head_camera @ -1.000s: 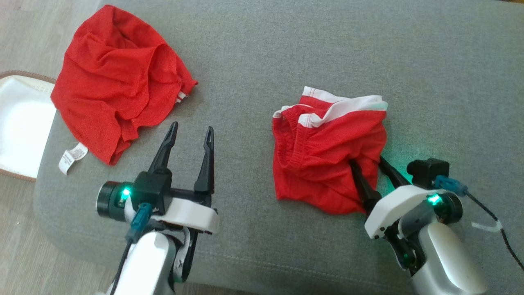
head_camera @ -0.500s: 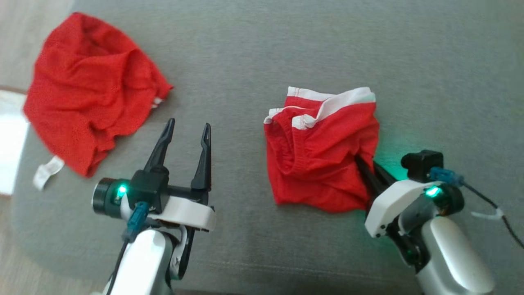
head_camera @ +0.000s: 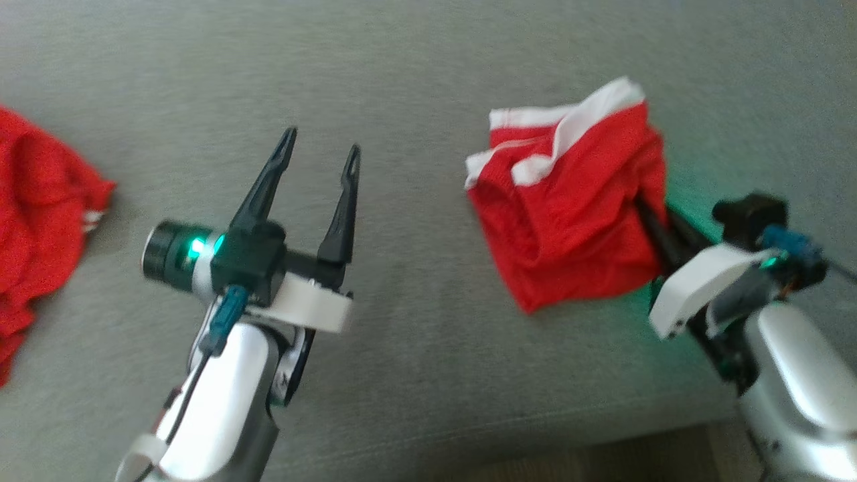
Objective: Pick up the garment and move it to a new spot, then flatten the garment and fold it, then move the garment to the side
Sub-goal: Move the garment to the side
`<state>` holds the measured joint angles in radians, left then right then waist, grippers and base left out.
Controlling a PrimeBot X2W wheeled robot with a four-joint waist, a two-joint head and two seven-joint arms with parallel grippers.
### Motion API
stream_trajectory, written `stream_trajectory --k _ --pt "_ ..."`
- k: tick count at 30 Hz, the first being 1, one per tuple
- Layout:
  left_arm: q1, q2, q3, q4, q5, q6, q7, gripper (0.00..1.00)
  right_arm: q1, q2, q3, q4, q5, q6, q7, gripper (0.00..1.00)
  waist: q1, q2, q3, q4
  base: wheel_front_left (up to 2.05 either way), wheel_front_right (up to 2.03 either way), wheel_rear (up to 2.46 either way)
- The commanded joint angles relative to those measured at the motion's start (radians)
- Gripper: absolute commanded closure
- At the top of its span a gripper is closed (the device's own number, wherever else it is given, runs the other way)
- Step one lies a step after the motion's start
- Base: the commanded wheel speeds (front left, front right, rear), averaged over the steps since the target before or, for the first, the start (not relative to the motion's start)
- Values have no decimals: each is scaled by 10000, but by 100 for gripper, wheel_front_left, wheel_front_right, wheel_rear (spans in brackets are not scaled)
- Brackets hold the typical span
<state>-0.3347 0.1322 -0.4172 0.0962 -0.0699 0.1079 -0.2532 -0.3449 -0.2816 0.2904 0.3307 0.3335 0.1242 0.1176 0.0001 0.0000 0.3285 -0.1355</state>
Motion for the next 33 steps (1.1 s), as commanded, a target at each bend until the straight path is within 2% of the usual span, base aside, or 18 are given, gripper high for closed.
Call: stream_trajectory --k 1,7,20,32,33 --pt "-377 197 231 -372 114 -29 44 0 -263 -228 110 -224 54 65 -163 100 -1 0 469 -582 0 0 0" --pt "-1241 138 -269 -304 423 -379 195 0 -1105 -995 -195 517 185 65 -795 100 -1 0 1044 -953 0 0 0" --pt "-2095 -4 -606 -317 604 -437 272 0 -2439 -2718 -1574 1867 51 65 -1380 100 -1 0 1945 -1329 0 0 0" --pt "-2542 -138 -941 -246 628 -502 139 0 -3200 -3286 -2458 2819 -504 65 -1208 100 -1 0 2456 -972 0 0 0" --pt "-2564 -143 -959 -230 620 -507 126 0 -3242 -3295 -2536 2924 -552 65 -1229 90 -1 0 2465 -938 0 0 0"
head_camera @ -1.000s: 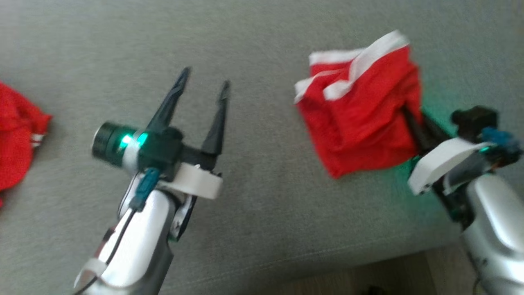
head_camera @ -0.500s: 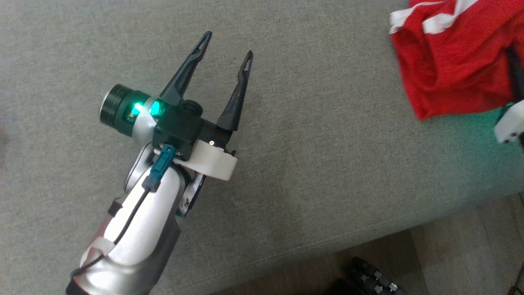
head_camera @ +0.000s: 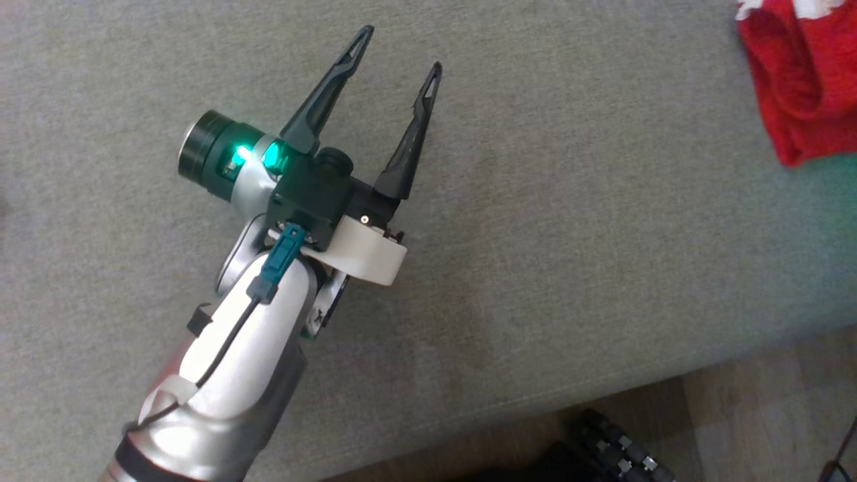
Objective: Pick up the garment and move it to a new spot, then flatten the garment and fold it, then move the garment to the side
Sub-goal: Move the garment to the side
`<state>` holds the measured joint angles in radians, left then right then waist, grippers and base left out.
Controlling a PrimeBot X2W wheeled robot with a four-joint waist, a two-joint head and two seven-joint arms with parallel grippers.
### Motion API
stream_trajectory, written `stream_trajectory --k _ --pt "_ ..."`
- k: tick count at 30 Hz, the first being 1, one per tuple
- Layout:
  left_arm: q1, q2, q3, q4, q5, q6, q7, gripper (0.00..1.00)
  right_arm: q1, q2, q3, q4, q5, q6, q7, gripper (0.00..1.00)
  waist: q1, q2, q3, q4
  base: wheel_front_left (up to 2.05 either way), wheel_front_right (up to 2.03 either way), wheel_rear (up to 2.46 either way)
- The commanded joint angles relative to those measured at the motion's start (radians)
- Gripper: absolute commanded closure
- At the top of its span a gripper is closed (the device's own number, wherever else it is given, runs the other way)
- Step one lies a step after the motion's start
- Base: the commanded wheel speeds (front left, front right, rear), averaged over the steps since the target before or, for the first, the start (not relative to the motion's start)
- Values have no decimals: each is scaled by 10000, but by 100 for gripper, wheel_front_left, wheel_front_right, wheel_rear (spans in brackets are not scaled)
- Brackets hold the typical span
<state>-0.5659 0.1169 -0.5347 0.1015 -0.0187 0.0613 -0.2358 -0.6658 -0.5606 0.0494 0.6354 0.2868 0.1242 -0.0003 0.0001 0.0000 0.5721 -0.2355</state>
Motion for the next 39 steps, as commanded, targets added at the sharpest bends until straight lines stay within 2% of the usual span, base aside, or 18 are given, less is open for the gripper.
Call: stream_trajectory --k 1,2,3,10,15,16,20,28,33,39 --pt "-272 6 201 -265 97 -46 -61 0 -71 -509 -216 -16 -140 65 -72 71 -1 0 33 91 0 0 0" --pt "-287 2 183 -245 88 -49 -73 0 -99 -502 -320 109 -186 65 -76 51 -1 0 33 117 0 0 0" --pt "-299 -2 168 -223 79 -49 -85 0 -119 -497 -437 239 -252 65 -88 0 -1 0 28 138 0 0 0" --pt "-209 3 157 -104 -43 8 -155 0 35 -279 -991 598 -572 65 -428 0 -1 0 -176 150 0 0 0" --pt "135 6 258 50 -287 135 -204 0 693 91 -1351 97 -591 65 -1472 0 -1 0 -637 250 0 0 0" --pt "377 11 340 103 -423 226 -220 0 1160 360 -1483 -309 -518 65 -1872 0 -1 0 -913 332 0 0 0" --pt "976 36 570 151 -720 459 -242 0 2204 1179 -1499 -1596 -472 65 -2265 0 -1 0 -1521 544 0 0 0" --pt "2221 108 1040 142 -1245 903 -256 0 3836 2814 -857 -4411 -812 65 -2099 0 -1 0 -2649 1270 0 0 0" --pt "2808 227 1357 -10 -1466 1121 -258 0 4476 3593 -380 -5371 -927 65 -1682 0 -1 0 -3252 1759 0 0 0" --pt "3511 440 1697 -110 -1719 1318 -259 0 5313 4209 -448 -6075 -1150 65 -1361 0 -1 0 -3930 2199 0 0 0"
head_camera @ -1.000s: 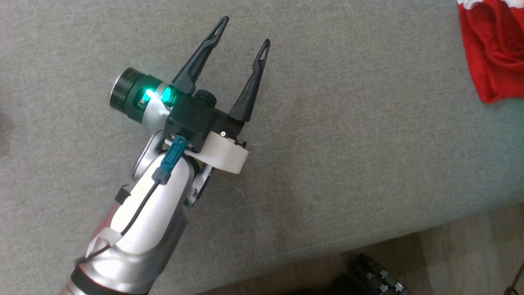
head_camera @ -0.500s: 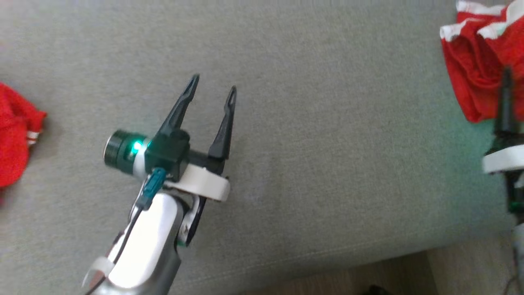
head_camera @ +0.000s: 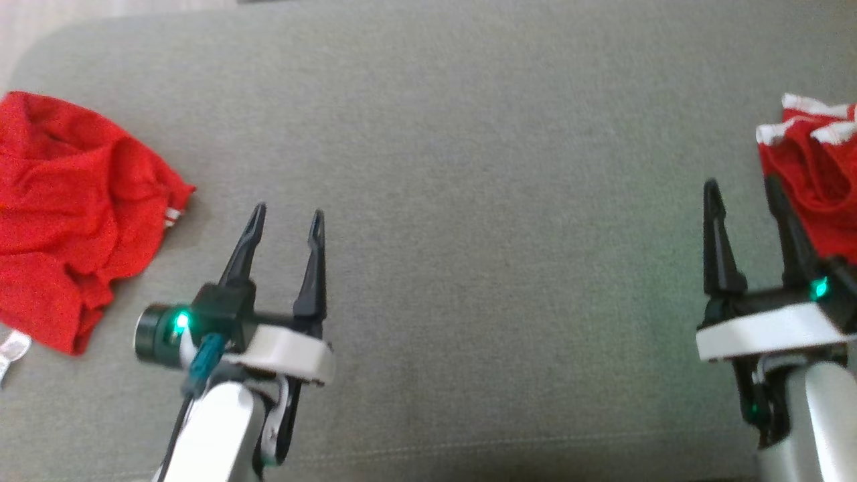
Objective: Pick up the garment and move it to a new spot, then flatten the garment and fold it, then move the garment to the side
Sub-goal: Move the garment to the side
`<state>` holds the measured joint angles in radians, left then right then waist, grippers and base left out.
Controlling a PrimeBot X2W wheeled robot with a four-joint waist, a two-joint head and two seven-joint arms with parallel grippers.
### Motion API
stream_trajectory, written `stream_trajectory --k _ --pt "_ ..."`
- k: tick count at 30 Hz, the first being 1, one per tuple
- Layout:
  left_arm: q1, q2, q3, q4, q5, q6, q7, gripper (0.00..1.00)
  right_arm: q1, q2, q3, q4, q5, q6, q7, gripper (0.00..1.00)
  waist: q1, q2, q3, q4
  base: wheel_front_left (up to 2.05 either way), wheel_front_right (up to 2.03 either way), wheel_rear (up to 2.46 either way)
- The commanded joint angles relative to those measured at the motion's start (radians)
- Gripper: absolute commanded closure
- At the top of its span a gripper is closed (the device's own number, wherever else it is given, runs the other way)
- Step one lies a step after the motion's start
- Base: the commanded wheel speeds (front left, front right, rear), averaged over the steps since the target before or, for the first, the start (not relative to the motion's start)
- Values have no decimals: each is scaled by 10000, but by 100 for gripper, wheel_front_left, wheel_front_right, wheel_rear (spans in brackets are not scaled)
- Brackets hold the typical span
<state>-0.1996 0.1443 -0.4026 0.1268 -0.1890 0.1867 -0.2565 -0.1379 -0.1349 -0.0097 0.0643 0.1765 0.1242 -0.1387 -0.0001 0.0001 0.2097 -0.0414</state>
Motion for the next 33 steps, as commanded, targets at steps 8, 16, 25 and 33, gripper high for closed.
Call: stream_trajectory --k 8,16,25,33 --pt "701 392 602 -418 -323 177 -46 0 1274 424 -305 -1093 -110 65 611 0 1 -1 -1070 497 0 0 0" --pt "1426 581 724 -497 -500 369 54 0 2133 699 -413 -1668 -228 65 1228 0 1 -1 -1696 512 0 0 0" --pt "1904 736 739 -577 -562 536 160 0 2695 798 -385 -2035 -317 65 1585 0 1 -1 -2193 496 0 0 0" --pt "1993 826 728 -626 -578 618 195 0 2803 828 -352 -2135 -262 65 1658 0 1 -1 -2318 497 0 0 0"
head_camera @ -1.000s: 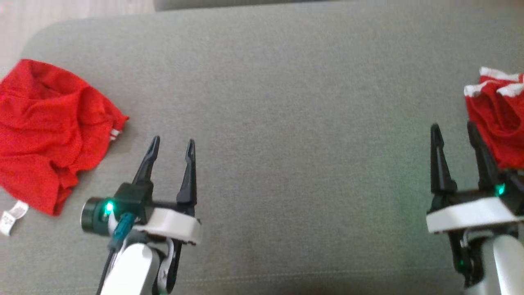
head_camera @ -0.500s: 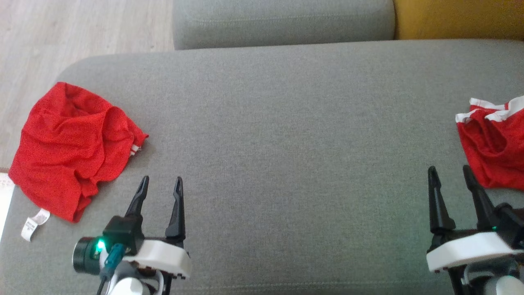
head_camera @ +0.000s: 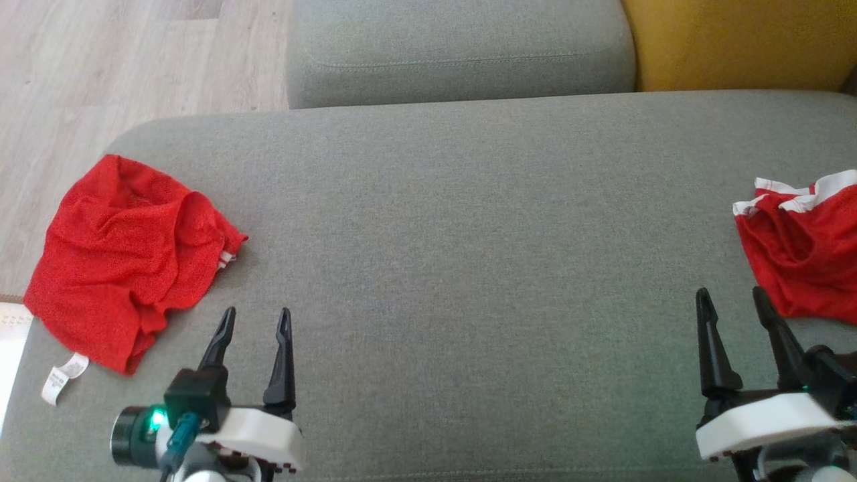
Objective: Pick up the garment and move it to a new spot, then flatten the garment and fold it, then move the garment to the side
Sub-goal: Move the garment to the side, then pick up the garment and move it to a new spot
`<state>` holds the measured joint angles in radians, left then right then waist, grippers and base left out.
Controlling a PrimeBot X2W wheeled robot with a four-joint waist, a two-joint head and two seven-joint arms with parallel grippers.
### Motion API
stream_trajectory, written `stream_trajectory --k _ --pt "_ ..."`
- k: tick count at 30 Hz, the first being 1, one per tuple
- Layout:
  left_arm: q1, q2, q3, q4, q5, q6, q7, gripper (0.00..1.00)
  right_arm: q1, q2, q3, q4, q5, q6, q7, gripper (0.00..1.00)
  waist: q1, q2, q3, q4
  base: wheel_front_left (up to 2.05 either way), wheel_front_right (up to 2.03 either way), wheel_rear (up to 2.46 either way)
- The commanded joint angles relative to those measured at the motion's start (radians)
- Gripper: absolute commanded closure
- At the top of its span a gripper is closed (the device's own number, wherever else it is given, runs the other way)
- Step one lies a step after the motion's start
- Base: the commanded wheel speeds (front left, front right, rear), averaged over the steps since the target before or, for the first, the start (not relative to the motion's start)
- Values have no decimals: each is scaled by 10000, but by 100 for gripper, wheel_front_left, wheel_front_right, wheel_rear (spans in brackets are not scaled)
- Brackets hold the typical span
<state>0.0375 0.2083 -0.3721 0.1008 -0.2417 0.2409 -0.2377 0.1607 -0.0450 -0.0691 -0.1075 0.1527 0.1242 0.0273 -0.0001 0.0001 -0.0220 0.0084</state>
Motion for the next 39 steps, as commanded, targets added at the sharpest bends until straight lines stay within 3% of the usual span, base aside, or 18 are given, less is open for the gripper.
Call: stream_trajectory --k 1,18,25,39 --pt "-378 195 421 -366 -46 89 6 0 -181 -70 237 -422 -30 65 1 0 1 -1 -9 -4 0 0 0" --pt "-592 270 378 -424 -59 237 68 0 -174 -56 37 -495 -62 65 2 0 1 -1 67 259 0 0 0" --pt "-800 278 379 -442 -123 212 96 0 -116 -55 9 -642 -79 65 99 0 1 -1 134 1008 0 0 0" --pt "-1183 584 676 -418 -373 -46 -70 0 -287 -72 278 -1225 -270 65 336 0 1 -1 307 3122 0 0 0"
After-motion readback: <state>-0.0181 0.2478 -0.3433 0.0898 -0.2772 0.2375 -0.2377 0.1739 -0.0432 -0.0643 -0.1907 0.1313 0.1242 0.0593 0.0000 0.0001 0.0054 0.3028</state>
